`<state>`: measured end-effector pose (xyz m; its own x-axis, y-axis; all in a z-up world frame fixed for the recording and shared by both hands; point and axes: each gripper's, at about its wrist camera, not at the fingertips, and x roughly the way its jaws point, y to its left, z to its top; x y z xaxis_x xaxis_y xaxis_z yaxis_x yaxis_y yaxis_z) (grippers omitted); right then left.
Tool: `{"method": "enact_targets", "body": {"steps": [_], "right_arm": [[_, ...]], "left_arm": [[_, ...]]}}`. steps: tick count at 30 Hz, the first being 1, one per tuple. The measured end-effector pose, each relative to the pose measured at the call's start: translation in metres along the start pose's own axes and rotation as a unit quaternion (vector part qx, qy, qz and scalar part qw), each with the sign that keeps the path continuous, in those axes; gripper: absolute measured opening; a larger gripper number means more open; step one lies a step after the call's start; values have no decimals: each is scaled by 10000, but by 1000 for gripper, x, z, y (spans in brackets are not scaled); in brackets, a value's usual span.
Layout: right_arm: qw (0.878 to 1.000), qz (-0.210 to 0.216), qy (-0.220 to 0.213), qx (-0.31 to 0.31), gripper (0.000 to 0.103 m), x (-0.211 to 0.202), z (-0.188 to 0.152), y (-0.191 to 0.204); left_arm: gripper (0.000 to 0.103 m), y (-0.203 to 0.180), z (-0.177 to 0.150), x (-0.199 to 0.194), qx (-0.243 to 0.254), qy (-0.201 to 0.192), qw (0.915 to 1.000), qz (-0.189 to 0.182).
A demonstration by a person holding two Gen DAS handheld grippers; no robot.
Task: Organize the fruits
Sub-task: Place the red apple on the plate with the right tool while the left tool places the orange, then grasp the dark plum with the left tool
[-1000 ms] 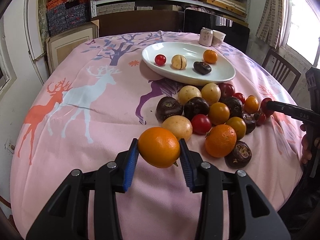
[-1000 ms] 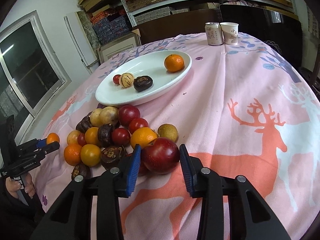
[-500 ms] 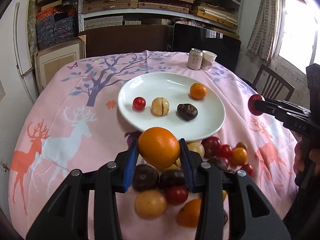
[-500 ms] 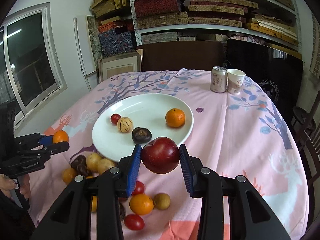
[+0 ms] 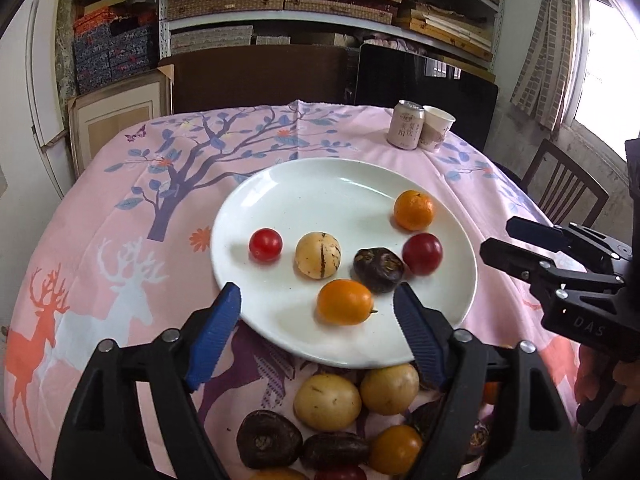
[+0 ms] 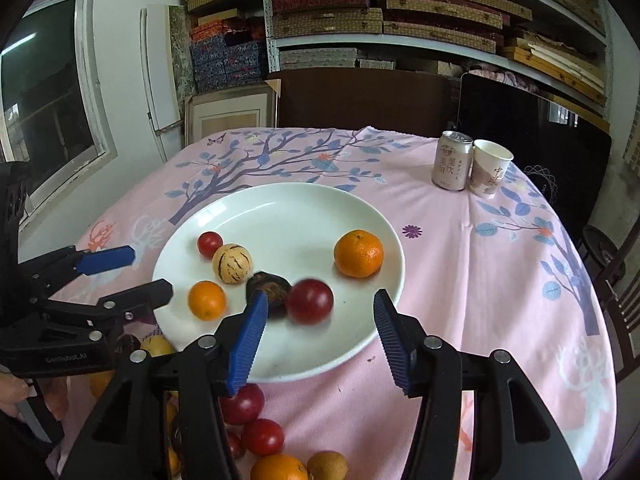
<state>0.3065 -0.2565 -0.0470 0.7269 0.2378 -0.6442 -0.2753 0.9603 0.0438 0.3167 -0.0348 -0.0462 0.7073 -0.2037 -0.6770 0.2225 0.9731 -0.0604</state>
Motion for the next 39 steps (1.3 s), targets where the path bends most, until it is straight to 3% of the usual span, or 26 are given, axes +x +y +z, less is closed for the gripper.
{"method": "enact_targets", "body": {"steps": [4,10,17,21,23,25,39], "right_arm": [[9999,18,43,-116,56,-32,-29,2],[9988,227,355,-243,56,-65,-89,12],[9982,243,508,-198,56,-70,-119,20],[9981,329,459,-244,56,-75,-125,28],[9981,346,448,-257,56,-78,-127,29],[9983,316,440,-225,56,-80,-130,26],[9975,436,554,32,56,-76,-137,12]], "left_arm": [[77,-9,-32,-35,350,-19,9993,97],[77,-40,-105,-84,1072,71,9942,26],[77,-62,-161,-100,1244,413,9909,-290],[65,-71,-167,-92,1169,424,9919,-242],[47,-71,-166,-85,1059,467,9929,-283],[39,-72,-165,-75,948,582,9933,-322],[46,-83,-151,-48,872,633,9941,-126]]}}
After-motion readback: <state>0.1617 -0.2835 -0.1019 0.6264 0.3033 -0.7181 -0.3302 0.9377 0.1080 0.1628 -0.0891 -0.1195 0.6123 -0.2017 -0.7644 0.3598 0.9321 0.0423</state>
